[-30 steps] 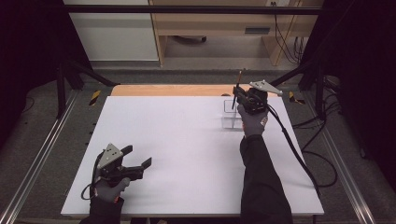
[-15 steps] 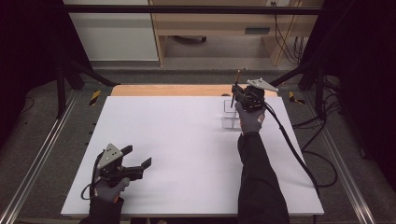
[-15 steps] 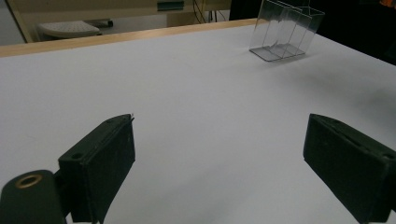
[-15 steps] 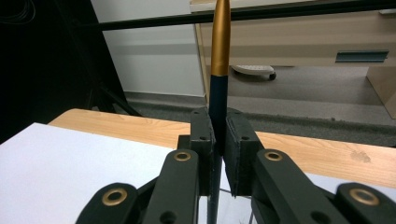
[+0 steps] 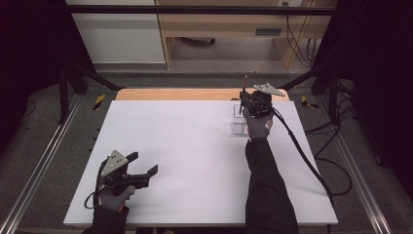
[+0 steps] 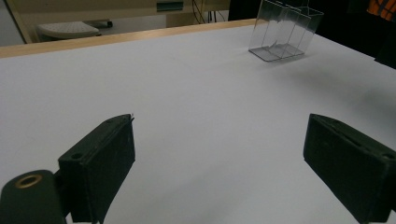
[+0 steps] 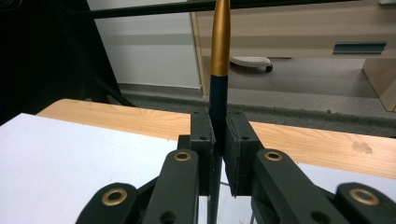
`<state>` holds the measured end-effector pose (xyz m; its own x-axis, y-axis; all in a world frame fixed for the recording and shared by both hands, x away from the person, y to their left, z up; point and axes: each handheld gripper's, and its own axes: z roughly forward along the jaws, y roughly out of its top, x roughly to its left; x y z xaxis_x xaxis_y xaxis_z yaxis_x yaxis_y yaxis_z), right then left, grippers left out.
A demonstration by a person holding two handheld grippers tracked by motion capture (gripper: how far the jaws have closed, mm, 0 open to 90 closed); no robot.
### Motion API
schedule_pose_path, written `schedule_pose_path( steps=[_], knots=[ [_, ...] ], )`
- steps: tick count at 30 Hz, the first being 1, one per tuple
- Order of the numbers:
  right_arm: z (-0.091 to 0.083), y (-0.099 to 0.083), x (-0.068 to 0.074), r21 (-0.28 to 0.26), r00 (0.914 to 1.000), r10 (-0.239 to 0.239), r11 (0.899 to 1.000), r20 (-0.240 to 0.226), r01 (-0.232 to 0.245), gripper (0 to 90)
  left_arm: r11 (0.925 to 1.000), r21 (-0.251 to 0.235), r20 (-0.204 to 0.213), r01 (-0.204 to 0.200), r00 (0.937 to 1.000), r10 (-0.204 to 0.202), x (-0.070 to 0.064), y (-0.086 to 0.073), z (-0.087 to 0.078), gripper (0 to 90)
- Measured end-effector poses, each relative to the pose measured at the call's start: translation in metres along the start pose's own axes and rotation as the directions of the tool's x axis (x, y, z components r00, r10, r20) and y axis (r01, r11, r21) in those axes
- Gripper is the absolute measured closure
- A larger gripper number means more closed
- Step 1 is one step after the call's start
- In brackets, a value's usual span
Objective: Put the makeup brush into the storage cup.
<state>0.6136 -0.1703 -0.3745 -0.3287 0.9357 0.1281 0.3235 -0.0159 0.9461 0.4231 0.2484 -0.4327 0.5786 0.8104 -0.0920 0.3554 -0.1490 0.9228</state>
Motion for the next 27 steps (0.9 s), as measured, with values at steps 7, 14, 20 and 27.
schedule_pose_path(
  steps=[7,14,20,27],
  knots=[
    [0.003,-0.005,0.003,0.016,0.9999,-0.014,1.0,0.002,0.014,83.2,1.0,0.0,0.0,-0.001,1.0,0.001,0.0,0.0,0.0,8.1],
    [0.004,-0.012,0.003,0.027,0.9999,-0.011,1.0,0.004,0.011,83.2,1.0,-0.001,0.0,-0.002,1.0,0.002,0.0,0.0,0.0,8.1],
    [0.003,-0.018,0.0,0.037,1.0,-0.006,0.999,0.007,0.006,83.2,1.0,-0.001,-0.002,-0.005,1.0,0.005,-0.001,0.0,0.0,8.1],
    [0.003,-0.026,-0.002,0.047,1.0,0.001,0.999,0.007,-0.001,83.2,1.0,-0.001,-0.002,-0.005,1.0,0.005,-0.001,0.0,0.0,8.1]
  ],
)
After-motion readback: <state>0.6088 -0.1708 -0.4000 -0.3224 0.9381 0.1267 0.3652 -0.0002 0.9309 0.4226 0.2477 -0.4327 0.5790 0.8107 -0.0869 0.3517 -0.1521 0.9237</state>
